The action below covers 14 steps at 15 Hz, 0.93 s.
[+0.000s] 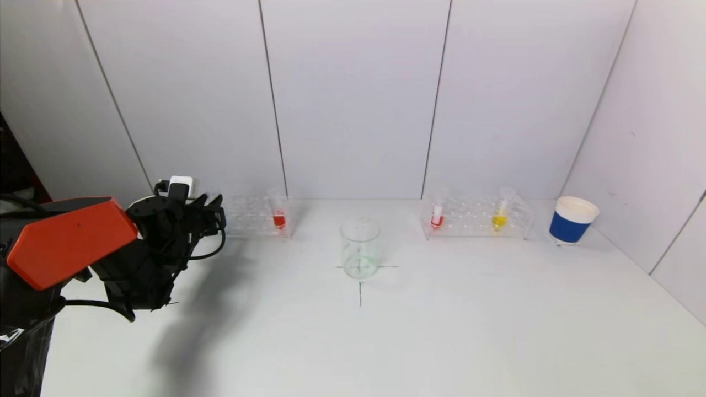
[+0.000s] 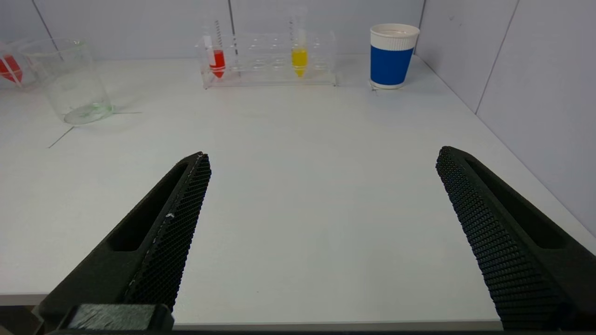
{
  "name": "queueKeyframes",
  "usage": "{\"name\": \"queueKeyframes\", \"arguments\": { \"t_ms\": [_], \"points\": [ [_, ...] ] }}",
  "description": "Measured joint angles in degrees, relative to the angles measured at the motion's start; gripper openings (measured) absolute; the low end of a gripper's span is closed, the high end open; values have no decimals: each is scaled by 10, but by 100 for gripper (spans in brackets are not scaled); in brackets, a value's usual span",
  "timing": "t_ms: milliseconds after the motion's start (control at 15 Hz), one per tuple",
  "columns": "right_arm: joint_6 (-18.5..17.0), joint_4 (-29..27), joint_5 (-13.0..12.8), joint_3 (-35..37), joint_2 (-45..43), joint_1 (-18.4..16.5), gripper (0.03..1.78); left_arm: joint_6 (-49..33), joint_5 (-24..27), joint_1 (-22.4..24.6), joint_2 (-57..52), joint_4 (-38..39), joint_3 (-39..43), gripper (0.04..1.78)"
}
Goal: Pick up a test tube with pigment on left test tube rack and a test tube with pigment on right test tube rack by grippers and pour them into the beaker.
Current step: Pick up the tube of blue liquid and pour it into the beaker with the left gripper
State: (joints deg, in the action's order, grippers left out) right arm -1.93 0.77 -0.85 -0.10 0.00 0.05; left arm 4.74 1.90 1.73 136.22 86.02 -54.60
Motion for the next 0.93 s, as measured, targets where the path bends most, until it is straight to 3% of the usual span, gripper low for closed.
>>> {"name": "queueKeyframes", "arguments": {
  "t_ms": [933],
  "points": [
    [0, 0, 0, 0, 0, 0, 176, 5, -3, -8, -93, -65, 0, 42]
  ]
}}
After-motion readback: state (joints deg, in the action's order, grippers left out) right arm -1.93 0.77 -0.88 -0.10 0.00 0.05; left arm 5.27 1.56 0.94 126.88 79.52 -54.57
